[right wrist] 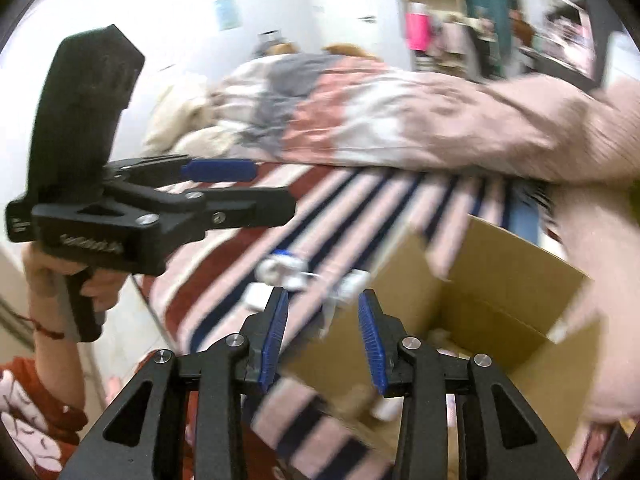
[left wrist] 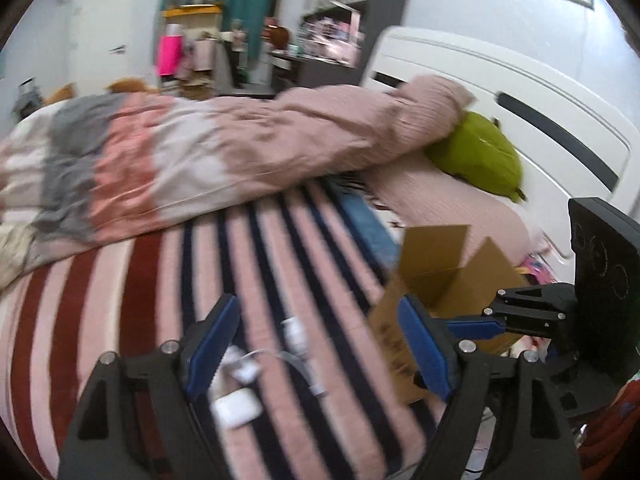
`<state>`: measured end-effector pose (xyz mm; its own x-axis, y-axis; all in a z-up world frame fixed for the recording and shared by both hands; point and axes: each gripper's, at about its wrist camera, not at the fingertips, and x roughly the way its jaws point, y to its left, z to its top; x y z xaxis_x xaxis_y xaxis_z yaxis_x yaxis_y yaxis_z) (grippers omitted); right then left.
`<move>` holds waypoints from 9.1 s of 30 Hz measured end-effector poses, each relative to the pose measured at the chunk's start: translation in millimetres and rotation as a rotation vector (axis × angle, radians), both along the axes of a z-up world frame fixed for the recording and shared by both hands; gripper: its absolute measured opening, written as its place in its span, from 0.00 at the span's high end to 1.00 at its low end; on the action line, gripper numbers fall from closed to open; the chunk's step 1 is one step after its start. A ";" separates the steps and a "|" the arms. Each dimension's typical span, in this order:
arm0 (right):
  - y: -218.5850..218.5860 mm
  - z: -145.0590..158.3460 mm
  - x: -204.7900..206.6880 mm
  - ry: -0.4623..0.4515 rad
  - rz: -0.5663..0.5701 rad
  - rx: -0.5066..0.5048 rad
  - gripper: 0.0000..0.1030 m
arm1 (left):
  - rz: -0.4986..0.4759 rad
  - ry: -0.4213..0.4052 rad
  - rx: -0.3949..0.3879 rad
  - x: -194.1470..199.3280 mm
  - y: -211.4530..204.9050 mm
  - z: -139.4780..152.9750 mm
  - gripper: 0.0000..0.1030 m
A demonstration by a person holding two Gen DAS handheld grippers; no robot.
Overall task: Organize rigid objects
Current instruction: 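Place the white power bank into the cardboard box and open the gripper, then grasp the white earbud case with the right gripper, then drop the white earbud case into the cardboard box, then grasp the white pump bottle with the right gripper, then carry the white pump bottle toward the cardboard box, then lower the pump bottle into the box and open the right gripper, then grasp the white earphone with blue tip with the right gripper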
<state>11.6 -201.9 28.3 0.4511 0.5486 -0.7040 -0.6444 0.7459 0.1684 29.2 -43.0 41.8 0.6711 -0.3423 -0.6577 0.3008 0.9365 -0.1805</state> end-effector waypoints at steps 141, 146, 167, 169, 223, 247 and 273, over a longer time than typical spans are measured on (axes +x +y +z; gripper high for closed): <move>77.6 -166.7 99.2 0.014 -0.497 -0.249 0.66 | 0.180 0.094 -0.069 -23.6 93.2 -121.7 0.21; 72.2 -175.1 104.6 0.018 -0.503 -0.286 0.81 | 0.180 0.092 -0.062 -23.2 91.9 -121.0 0.21; 87.2 -42.6 -2.7 -0.170 -0.036 0.032 0.81 | -0.066 0.039 -0.262 -8.7 53.3 -48.9 0.30; 75.9 -30.7 -8.8 -0.198 -0.031 0.050 0.81 | -0.107 0.045 -0.288 -3.4 40.1 -41.8 0.36; 21.3 -16.1 -14.6 -0.136 -0.122 -0.028 0.61 | 0.033 0.000 -0.057 -8.6 33.3 -26.2 0.22; 146.4 -161.2 96.4 0.012 -0.091 -0.160 0.60 | 0.251 0.148 -0.095 -16.2 152.8 -127.7 0.22; 150.3 -146.7 105.0 -0.059 -0.045 -0.190 0.74 | 0.226 0.137 -0.137 -13.2 148.2 -111.5 0.22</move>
<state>116.6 -51.7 -118.5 0.5155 0.3867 -0.7646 -0.6143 0.7889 -0.0152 16.0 105.2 -69.8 0.6486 -0.2865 -0.7051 0.0518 0.9409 -0.3347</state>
